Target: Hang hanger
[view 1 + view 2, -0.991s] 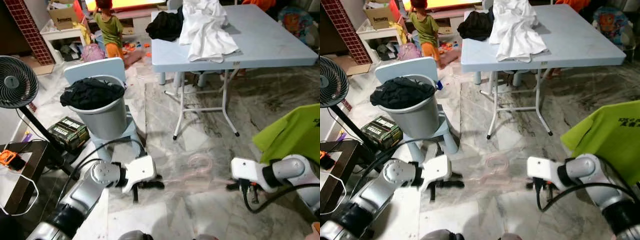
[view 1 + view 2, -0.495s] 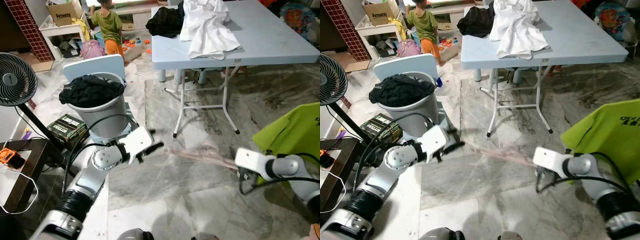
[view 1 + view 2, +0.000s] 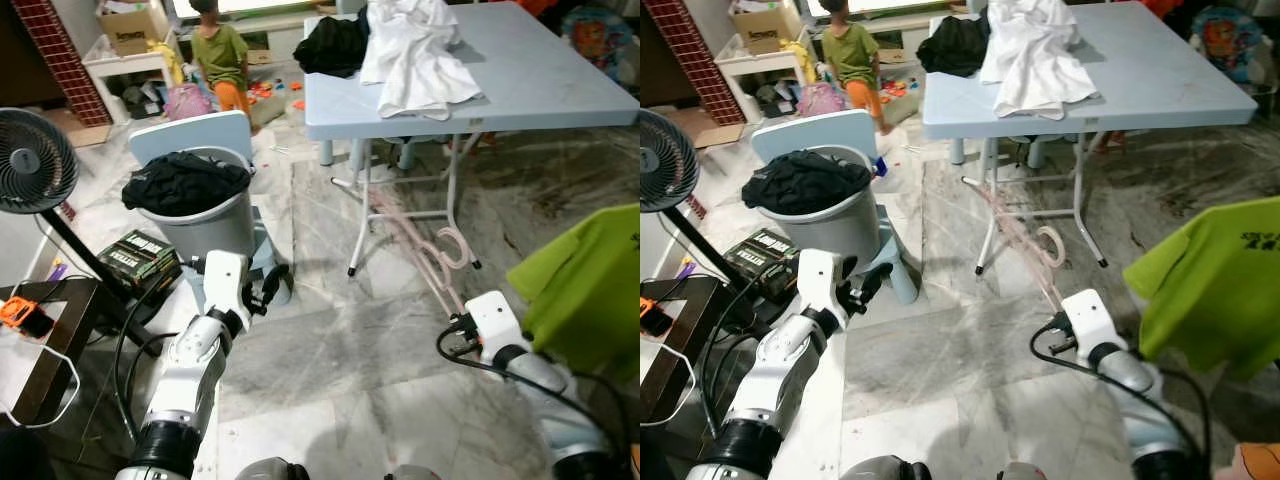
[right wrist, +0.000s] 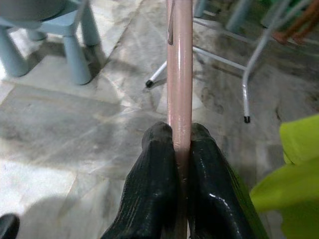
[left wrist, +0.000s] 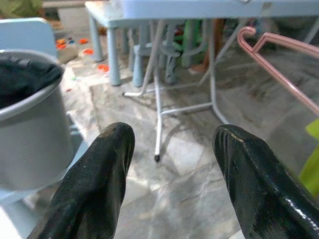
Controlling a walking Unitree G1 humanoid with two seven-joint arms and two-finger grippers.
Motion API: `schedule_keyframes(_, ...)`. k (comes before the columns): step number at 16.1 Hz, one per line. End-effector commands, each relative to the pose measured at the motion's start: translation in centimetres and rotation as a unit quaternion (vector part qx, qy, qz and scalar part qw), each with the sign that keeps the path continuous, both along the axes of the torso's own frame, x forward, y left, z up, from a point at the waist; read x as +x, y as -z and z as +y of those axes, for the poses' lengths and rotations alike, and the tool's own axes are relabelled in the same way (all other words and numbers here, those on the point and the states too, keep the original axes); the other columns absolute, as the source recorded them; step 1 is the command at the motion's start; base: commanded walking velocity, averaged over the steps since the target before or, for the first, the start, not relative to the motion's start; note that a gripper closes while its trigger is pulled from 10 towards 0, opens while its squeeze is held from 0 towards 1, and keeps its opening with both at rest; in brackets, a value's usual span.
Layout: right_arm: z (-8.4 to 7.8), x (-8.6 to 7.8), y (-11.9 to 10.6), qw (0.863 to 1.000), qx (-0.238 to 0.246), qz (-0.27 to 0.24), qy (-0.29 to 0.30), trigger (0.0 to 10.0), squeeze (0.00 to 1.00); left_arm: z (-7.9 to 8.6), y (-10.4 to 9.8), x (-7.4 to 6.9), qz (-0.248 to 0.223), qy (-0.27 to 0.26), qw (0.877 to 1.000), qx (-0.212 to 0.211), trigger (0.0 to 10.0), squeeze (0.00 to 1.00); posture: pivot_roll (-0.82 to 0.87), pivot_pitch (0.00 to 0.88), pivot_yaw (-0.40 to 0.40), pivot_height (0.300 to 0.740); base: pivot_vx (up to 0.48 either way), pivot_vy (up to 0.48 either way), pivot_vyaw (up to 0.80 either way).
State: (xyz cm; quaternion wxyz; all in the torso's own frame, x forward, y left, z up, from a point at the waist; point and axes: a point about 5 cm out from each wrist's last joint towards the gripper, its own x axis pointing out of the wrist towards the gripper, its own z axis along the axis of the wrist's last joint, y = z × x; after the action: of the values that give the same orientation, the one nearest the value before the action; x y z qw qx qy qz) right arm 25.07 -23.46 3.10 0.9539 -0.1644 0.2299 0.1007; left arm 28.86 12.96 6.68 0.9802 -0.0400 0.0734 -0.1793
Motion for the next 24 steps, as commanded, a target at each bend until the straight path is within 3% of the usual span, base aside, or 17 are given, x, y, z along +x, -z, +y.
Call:
schedule_keyframes(1, -0.5, 0.4, -1.2, 0.997, 0.02, -0.037, 0.062, 10.0, 0.0, 0.4, -0.8, 0.5, -0.012, -0.005, 1.0, -0.004, 10.0, 0.0, -0.11, 0.0, 0.088, 0.74, 0.0, 0.311, 0.0)
schedule_keyframes(3, -0.7, -0.2, -1.1, 0.99, 0.042, -0.045, 0.129, 10.0, 0.0, 0.5, -1.6, 1.0, -0.015, -0.009, 1.0, -0.01, 10.0, 0.0, -0.11, 0.0, 0.092, 0.74, 0.0, 0.465, -0.67)
schedule_keyframes(11, 0.7, -0.1, -2.4, 0.985, 0.053, -0.077, 0.144, 10.0, 0.0, 0.0, -2.2, 1.2, -0.026, 0.009, 1.0, -0.01, 10.0, 0.0, -0.11, 0.0, 0.091, 0.74, 0.13, 0.439, -0.8)
schedule_keyframes(16, 1.2, -0.3, -2.6, 0.984, 0.066, -0.081, 0.147, 10.0, 0.0, -0.6, -2.5, 0.9, -0.027, 0.034, 0.998, -0.04, 10.0, 0.0, -0.12, 0.0, 0.088, 0.74, 0.0, 0.0, -0.1)
schedule_keyframes(24, 1.3, -0.2, -2.8, 0.984, 0.071, -0.079, 0.146, 10.0, 0.0, -0.9, -2.5, 0.8, -0.026, 0.042, 0.998, -0.049, 10.0, 0.0, -0.12, 0.0, 0.084, 0.74, 0.422, 0.0, -0.78)
